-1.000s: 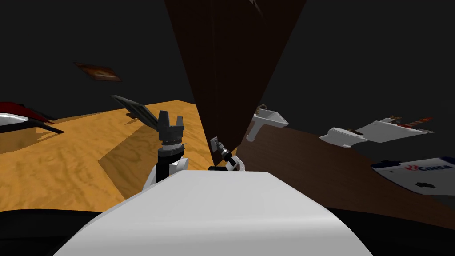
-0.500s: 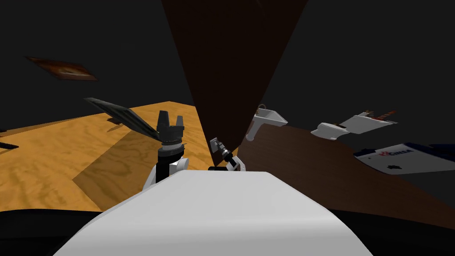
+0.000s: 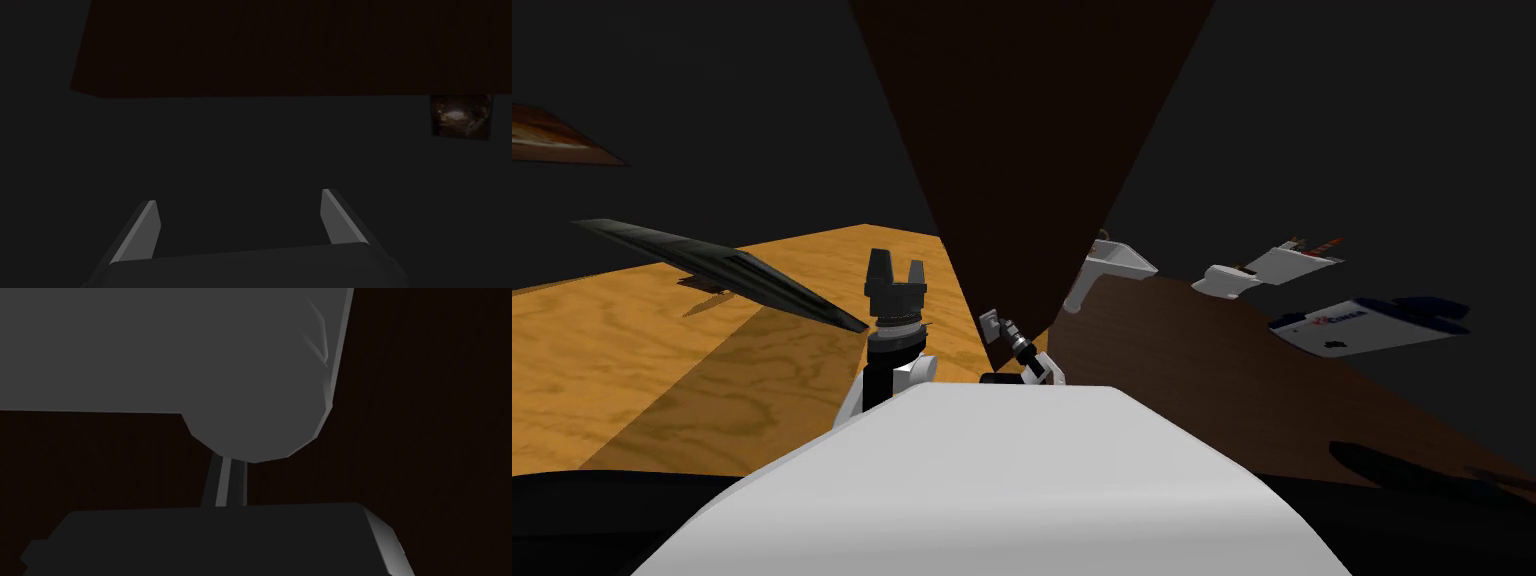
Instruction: Push the door open
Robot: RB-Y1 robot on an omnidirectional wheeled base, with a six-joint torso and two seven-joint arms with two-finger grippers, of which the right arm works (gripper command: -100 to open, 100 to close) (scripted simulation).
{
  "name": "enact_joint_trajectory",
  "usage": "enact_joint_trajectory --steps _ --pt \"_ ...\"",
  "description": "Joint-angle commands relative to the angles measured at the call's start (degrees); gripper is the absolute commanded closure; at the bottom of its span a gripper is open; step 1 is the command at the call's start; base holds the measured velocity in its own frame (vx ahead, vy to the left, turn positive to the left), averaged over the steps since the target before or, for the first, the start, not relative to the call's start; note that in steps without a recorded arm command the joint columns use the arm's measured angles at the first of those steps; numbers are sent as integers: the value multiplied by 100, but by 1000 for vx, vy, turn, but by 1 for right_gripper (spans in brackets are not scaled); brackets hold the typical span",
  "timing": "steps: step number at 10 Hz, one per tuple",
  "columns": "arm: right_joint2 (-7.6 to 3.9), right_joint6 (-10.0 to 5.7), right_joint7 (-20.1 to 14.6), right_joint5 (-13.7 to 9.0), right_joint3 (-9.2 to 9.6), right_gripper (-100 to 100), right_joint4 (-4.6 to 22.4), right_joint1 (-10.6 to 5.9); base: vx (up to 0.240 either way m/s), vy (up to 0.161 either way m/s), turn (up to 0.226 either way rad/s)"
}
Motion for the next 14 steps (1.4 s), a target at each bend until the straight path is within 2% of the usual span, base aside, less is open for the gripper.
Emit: enact_joint_trajectory --steps 1,4,7,8,11,14 --pt "-35 6 -29 1 45 -100 -61 36 -188 -131 5" --pt "-68 35 -98 22 149 -100 -225 135 -206 -141 -22" --pt "-49 64 -165 43 250 -100 -385 232 -185 -97 -26" --pt "-60 48 -157 33 222 -100 -331 195 -86 -34 1" --pt "-61 20 -121 11 159 -100 -224 125 105 116 26" --pt "32 -13 -68 -17 74 -100 -85 31 189 190 31"
